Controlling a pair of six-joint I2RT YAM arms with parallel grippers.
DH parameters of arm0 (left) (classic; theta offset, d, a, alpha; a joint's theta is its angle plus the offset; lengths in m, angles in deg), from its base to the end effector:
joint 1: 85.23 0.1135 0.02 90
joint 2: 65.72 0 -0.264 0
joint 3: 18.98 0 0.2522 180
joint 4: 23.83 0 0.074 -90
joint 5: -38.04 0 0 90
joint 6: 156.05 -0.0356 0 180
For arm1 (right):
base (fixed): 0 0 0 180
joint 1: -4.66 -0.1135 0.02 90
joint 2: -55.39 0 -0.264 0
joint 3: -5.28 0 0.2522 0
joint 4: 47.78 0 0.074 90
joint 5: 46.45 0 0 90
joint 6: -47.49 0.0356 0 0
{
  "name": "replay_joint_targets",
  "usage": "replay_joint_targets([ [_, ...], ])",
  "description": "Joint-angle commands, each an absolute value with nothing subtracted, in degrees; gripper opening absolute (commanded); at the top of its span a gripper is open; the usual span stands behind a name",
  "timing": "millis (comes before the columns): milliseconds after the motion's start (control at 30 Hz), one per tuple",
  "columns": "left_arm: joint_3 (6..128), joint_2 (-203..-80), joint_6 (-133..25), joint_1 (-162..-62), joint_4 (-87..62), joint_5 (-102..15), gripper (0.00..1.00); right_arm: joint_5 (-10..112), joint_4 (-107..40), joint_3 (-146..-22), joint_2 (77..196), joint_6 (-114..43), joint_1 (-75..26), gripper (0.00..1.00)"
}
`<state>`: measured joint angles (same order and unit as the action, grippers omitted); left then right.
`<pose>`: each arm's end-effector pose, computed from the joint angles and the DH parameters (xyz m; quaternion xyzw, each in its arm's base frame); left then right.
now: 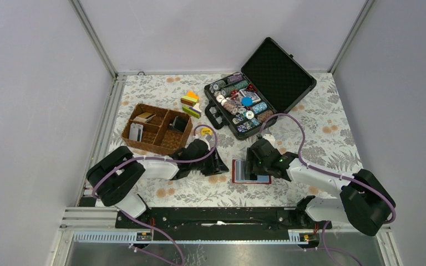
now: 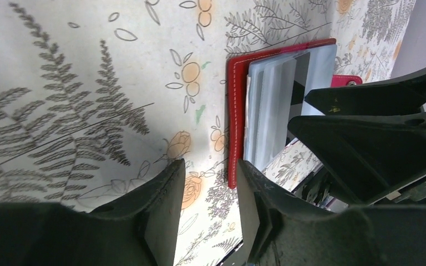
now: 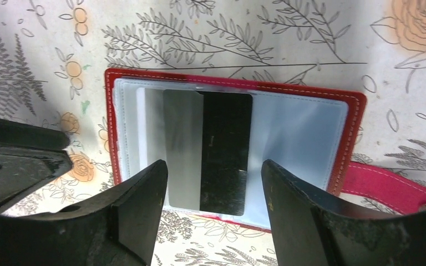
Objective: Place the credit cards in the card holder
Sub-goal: Insert the credit card into the card holder.
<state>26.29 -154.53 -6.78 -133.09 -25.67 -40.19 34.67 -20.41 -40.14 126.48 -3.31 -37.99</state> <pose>0.1815 -0.2115 0.1313 -0.0485 0.9073 -0.3830 0.1664 0.1710 0.1500 0.1668 -0.0039 0.9459 0.1515 0.2869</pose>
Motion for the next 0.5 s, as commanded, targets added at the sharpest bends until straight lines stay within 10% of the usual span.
replay_joint_targets([
  [0, 28.1, -157.8, -5.5, -134.1, -30.6, -39.5, 0.43, 38.6, -23.7, -38.4, 126.4, -2.7, -38.4, 0.68],
  [467, 27.3, -161.1, -3.3, -134.4, -36.6, -37.7, 0.29, 49.7, -35.3, -40.2, 131.9, 0.4, -39.2, 0.54],
])
